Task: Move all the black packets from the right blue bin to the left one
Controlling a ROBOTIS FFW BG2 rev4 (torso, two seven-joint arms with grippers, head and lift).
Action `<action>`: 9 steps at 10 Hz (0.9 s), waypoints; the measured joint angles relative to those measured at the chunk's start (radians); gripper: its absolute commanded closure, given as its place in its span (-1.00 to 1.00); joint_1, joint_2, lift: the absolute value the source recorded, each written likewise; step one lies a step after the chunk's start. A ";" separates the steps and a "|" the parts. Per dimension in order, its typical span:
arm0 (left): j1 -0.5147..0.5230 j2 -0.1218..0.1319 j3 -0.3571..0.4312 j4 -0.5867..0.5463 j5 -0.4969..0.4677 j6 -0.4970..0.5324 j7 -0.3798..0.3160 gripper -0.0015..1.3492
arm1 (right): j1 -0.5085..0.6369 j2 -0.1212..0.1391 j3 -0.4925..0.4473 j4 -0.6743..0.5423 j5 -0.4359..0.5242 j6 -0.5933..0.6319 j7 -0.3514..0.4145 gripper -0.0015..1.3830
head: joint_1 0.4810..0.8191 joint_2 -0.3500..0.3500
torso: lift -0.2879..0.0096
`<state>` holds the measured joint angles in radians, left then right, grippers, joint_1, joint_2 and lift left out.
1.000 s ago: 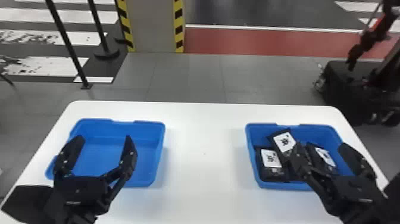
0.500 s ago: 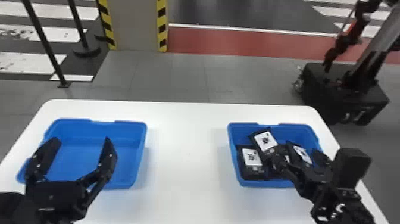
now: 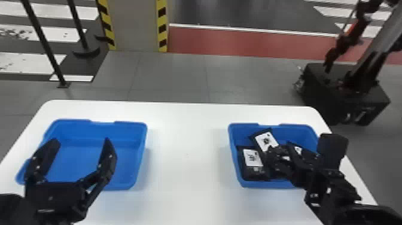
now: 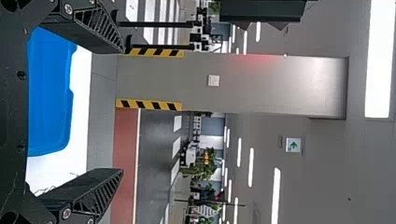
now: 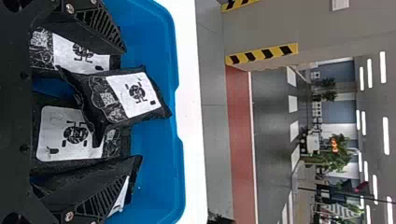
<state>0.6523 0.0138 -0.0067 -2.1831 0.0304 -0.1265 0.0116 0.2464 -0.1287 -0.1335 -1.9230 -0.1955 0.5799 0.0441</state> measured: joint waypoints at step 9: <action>0.002 0.000 0.001 0.007 0.014 -0.008 -0.001 -0.82 | -0.142 -0.001 0.001 0.206 0.007 0.006 0.069 0.51 | 0.27 -0.25 | 0.20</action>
<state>0.6544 0.0138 -0.0052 -2.1757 0.0446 -0.1345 0.0108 0.1042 -0.1293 -0.1322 -1.7169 -0.1883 0.5863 0.1135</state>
